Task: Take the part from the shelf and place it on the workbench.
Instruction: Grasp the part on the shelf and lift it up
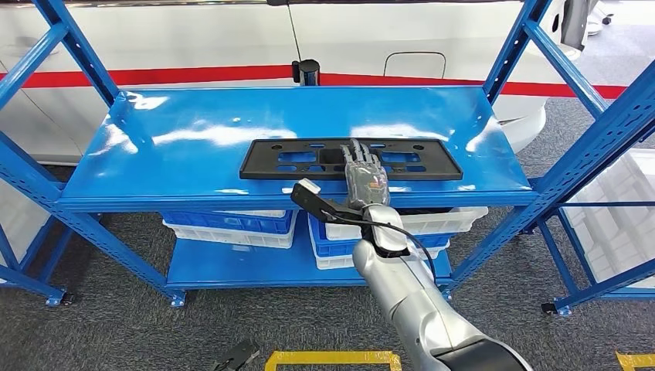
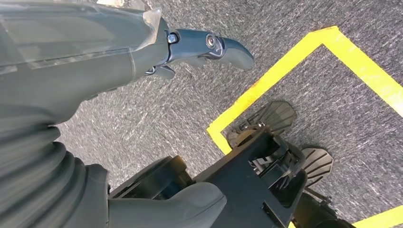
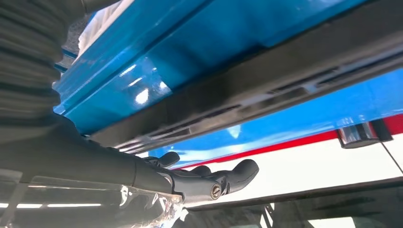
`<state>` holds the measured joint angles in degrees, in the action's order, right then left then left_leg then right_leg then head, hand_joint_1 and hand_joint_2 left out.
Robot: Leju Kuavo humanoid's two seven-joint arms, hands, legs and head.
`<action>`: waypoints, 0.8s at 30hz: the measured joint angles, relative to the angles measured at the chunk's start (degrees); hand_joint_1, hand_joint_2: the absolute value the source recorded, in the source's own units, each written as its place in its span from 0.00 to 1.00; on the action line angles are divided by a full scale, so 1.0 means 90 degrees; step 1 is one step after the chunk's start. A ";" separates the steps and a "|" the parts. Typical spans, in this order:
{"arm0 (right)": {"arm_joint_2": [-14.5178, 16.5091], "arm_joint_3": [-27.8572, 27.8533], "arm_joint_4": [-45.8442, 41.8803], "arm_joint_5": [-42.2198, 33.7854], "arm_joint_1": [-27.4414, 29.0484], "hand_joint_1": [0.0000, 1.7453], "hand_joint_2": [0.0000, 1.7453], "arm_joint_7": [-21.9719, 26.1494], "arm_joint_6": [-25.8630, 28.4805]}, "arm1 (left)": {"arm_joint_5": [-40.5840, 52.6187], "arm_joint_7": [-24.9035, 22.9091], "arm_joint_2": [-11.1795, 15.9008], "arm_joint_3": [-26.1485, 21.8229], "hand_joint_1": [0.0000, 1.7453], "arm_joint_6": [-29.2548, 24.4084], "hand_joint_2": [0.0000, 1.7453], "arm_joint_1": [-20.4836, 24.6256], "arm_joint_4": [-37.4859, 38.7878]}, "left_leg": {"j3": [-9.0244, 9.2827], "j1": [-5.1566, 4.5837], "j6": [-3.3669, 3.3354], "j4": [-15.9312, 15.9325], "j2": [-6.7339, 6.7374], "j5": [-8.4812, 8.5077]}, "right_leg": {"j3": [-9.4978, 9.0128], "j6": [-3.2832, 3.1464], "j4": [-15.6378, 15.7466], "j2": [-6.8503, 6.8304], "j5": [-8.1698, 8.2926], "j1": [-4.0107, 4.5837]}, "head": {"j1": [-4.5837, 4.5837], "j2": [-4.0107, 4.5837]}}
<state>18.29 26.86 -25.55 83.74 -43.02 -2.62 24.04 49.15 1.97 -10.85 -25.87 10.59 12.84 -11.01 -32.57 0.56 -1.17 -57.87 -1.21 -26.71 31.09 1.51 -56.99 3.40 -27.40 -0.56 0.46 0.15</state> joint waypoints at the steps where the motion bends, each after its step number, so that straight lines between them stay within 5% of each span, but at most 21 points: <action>1: 0.0021 0.0004 0.0013 0.0004 -0.0024 0.00 0.00 0.0000 -0.0003 | -0.0016 -0.0001 -0.0001 -0.0012 0.00 -0.0013 1.00 0.0000 0.0001 | 0.0000 0.0000 0.0000 0.0000 0.0000 0.0000 | 0.0000 0.0000 0.0000 0.0000 0.0000 0.0000 | 0.0000 0.0000; 24: 0.0131 0.0183 0.0234 -0.0025 -0.0413 0.00 0.00 -0.0158 -0.0033 | -0.0088 -0.0010 -0.0007 -0.0191 0.00 -0.0124 1.00 -0.0023 0.0042 | -0.0003 0.0000 0.0000 0.0000 -0.0001 0.0000 | 0.0000 0.0000 0.0000 -0.0001 0.0000 0.0000 | -0.0001 0.0000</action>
<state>19.47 28.51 -23.45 83.52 -46.73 -4.04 23.74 48.35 1.88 -10.91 -27.58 9.48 12.63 -10.63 -32.59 0.56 -1.17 -57.87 -1.22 -26.70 31.09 1.51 -56.99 3.40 -27.40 -0.56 0.45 0.15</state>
